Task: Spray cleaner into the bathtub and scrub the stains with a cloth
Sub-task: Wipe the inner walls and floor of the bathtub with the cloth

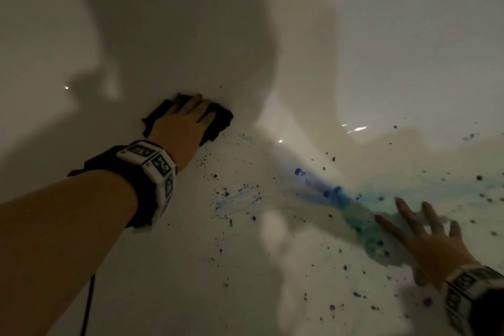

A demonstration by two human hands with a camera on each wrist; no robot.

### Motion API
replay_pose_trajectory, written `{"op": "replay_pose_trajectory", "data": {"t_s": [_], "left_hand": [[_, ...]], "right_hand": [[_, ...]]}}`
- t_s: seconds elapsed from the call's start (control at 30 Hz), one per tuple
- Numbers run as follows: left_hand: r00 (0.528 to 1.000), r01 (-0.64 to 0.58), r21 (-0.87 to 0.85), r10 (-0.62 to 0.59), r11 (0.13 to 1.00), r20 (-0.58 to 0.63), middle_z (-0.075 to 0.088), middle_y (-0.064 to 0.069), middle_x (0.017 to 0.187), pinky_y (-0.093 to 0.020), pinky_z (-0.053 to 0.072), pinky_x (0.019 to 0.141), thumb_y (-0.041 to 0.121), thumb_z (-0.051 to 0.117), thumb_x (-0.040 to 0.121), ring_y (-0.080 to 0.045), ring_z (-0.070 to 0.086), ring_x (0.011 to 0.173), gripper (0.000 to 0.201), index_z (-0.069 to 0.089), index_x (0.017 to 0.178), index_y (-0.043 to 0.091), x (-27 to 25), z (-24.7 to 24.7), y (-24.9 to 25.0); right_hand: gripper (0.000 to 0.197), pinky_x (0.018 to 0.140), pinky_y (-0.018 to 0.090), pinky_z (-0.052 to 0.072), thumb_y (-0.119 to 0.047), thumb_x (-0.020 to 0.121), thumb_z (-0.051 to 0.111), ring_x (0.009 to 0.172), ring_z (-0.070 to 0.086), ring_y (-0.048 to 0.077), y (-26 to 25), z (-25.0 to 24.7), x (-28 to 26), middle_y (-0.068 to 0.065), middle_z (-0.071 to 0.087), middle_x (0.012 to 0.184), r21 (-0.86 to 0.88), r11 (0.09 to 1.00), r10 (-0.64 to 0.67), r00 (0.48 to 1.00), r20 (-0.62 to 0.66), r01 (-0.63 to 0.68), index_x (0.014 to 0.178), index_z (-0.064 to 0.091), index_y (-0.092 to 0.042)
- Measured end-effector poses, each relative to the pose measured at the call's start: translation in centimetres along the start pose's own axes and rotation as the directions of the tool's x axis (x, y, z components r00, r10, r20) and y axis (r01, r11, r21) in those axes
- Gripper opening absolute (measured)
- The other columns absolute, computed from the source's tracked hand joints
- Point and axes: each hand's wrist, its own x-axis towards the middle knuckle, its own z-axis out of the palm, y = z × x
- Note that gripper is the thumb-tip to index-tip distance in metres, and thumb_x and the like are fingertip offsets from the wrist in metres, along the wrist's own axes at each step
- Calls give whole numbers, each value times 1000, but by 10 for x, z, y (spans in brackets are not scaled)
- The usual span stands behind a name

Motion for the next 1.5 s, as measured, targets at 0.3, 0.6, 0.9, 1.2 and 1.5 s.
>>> {"op": "replay_pose_trajectory", "data": {"t_s": [0.3,0.6,0.9,1.2,1.5], "left_hand": [[938,50,198,-115,979,327,-3,-9,157,-41,9,118,17,26,102,-24,0,145,53,3,150,12,-15,8,37],[864,-135,141,47,981,501,27,-5,151,-37,35,108,23,37,99,-23,29,138,43,35,141,15,-43,-7,82],[946,83,131,-119,988,300,2,-10,157,-44,12,116,8,34,98,-28,5,144,59,5,150,9,0,-24,23],[648,-347,34,213,937,731,25,-7,152,-41,26,110,22,30,100,-27,30,136,47,24,147,15,-56,14,117],[906,-281,310,145,908,398,9,-7,157,-36,14,115,11,30,100,-25,7,144,50,17,149,14,27,-46,72]], "right_hand": [[119,110,62,13,-33,78,69,138,-16,44,-1,4,-4,4,-45,140,-15,1000,-6,995,-95,5,133,-36,-35],[113,107,69,6,-36,79,68,138,-24,37,-53,5,-17,6,-43,141,71,991,-101,983,-150,113,139,-28,-36],[125,104,71,8,-33,68,79,132,-37,36,-83,25,-2,-2,-53,129,149,974,-158,983,-97,171,137,-24,-47],[121,104,72,8,-31,71,77,132,-36,35,-84,27,-2,-2,-53,124,201,963,-160,980,-119,181,138,-22,-47],[122,104,72,8,-31,70,78,132,-36,36,-85,24,-2,2,-43,143,189,963,-171,979,-115,190,139,-21,-46]]}}
